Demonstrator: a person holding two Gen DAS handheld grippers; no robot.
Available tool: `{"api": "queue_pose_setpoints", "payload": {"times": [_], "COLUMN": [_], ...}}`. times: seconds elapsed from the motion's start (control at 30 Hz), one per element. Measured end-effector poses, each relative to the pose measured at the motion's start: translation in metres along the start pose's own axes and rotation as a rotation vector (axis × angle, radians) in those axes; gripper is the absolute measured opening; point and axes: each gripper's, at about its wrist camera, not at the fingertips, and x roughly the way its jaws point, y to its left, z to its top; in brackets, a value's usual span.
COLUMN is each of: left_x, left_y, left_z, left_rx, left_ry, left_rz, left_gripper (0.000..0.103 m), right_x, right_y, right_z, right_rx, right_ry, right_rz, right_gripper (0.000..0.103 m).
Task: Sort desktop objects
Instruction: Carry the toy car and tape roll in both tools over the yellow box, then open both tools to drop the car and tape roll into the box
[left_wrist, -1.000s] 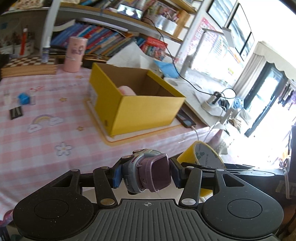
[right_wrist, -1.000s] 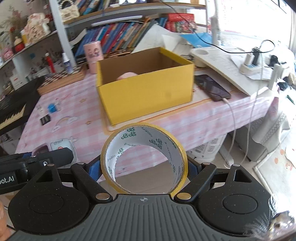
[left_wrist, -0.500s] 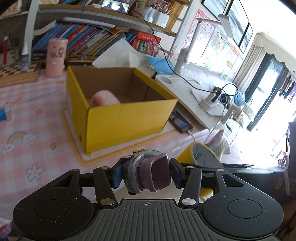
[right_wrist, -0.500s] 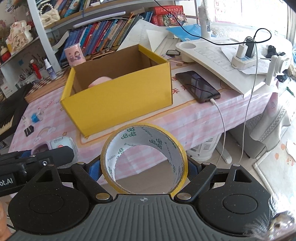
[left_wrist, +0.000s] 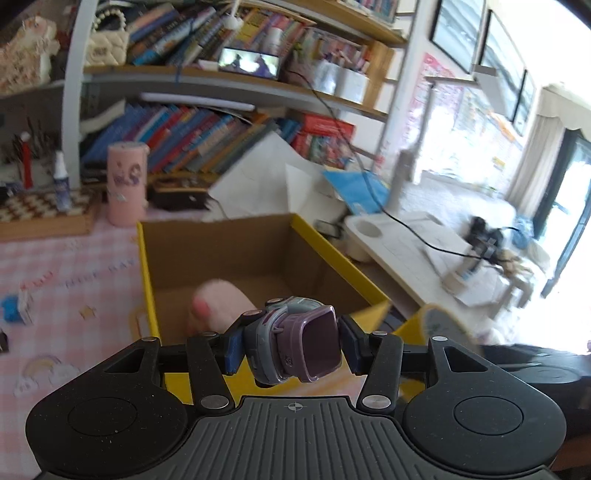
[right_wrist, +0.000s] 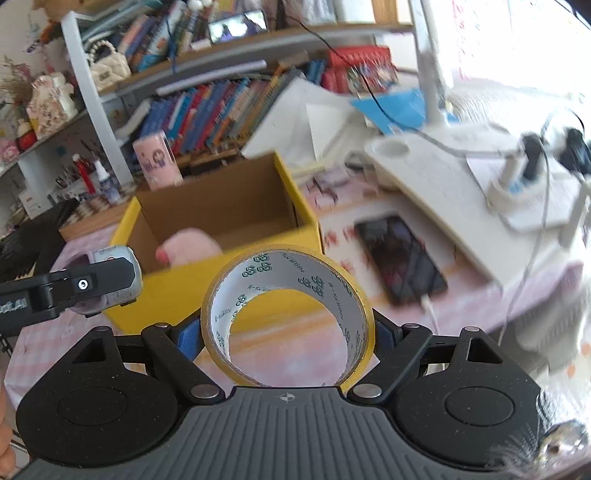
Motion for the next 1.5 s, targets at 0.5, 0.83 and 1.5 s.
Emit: {"api": "queue_pose_setpoints", "payload": {"times": [0.5,0.83,1.5], "left_x": [0.085,0.098,0.08], "left_y": [0.008,0.013,0.002], "left_z": [0.008,0.008,0.011], "left_rx": [0.113,0.099,0.107], "left_ry": [0.158,0.222,0.145], "left_rz": [0.275,0.339,0.375], "left_gripper": [0.05,0.05,0.066], "right_x": [0.067,0.169,0.227], "right_y": [0.017,0.054,0.073], "right_z": [0.087,0.112,0.115], "right_rx": [-0.144,-0.26,-0.442], "right_ry": [-0.072,0.121,0.281], "right_rz": [0.214,0.252,0.209], "right_gripper": [0.084,0.084,0.085]}}
